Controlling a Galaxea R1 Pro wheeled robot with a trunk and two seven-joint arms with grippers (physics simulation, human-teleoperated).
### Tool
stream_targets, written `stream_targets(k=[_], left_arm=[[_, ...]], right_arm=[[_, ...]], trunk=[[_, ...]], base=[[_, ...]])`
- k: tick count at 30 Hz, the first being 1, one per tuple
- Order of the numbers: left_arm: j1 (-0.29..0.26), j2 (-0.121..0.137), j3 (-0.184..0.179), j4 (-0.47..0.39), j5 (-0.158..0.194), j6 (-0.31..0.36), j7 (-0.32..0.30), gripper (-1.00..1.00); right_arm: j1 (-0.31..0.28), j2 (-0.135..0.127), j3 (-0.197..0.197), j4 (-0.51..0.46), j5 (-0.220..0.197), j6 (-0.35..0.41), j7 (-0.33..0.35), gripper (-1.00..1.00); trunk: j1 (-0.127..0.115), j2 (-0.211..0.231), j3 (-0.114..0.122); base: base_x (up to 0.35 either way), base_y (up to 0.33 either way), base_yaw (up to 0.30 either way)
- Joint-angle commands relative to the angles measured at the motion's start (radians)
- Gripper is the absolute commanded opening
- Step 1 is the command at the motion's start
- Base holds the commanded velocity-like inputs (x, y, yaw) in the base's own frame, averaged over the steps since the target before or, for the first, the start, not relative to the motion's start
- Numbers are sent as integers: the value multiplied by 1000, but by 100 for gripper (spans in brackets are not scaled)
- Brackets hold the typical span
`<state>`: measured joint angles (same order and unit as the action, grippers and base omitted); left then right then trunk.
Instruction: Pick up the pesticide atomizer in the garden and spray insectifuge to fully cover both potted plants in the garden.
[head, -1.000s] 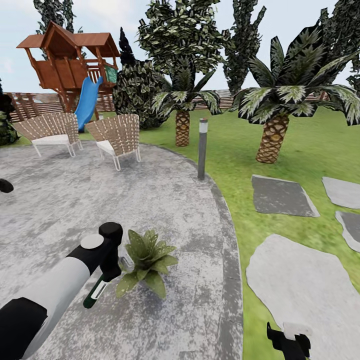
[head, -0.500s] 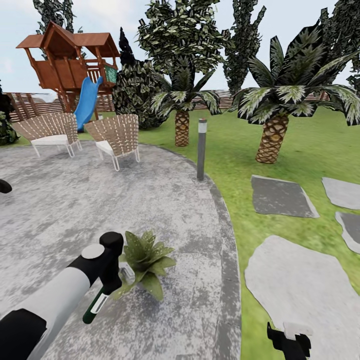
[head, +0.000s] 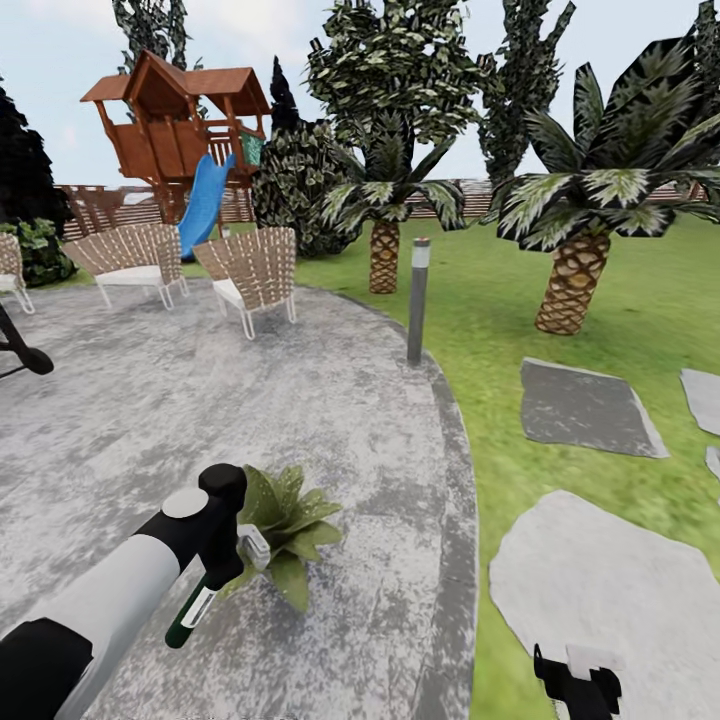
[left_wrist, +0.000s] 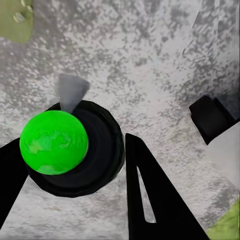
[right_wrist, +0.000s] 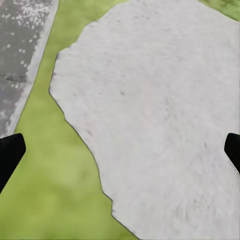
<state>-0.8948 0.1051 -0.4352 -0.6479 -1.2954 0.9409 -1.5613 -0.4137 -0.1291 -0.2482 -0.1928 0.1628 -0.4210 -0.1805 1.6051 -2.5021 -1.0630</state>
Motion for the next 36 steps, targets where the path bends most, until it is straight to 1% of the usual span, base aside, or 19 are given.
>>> stream_targets(k=[1,7,20,24,27,28,29,30,32,36], left_arm=[[-1,1,-5,-1,-7,9,-9,-100],[-1,0,-5,-1,-5,9,-9,-100],[-1,1,3,-2,-6,10,-9,-100],[-1,8,11,-4,-8,46,-9,-100],[-1,6,45,-4,-9,56,-9,-100],[-1,4,64,-5,-8,57,-9,-100],[-1,3,79,-6,-7,57,-1,-100],[-1,2,104,-8,-7,57,20,-100],[-1,0,130,-8,-7,58,35,-100],[0,-2,138,-2,-6,58,41,-100]], right_arm=[[-1,0,-5,1,11,-2,-4,100],[-1,0,-5,1,11,-2,-4,100],[-1,0,-5,1,11,-2,-4,100],[-1,1,-5,2,11,-2,-4,100],[-1,1,-5,2,11,-2,-4,100],[-1,1,-5,2,11,-2,-4,100],[-1,2,-5,3,11,-2,-4,100],[-1,2,-5,3,11,-2,-4,100],[-1,2,-5,3,11,-2,-4,100],[-1,2,-5,3,11,-2,-3,100]], trunk=[[0,0,-1],[0,0,-1],[0,0,-1],[0,0,-1],[0,0,-1],[0,0,-1],[0,0,-1],[0,0,-1],[0,0,-1],[0,0,-1]], base=[[2,-270,277],[0,-271,237],[-138,-254,23],[53,-179,222],[122,-31,272],[35,-8,276],[22,-5,277],[11,-3,277],[6,-1,272],[3,0,102]])
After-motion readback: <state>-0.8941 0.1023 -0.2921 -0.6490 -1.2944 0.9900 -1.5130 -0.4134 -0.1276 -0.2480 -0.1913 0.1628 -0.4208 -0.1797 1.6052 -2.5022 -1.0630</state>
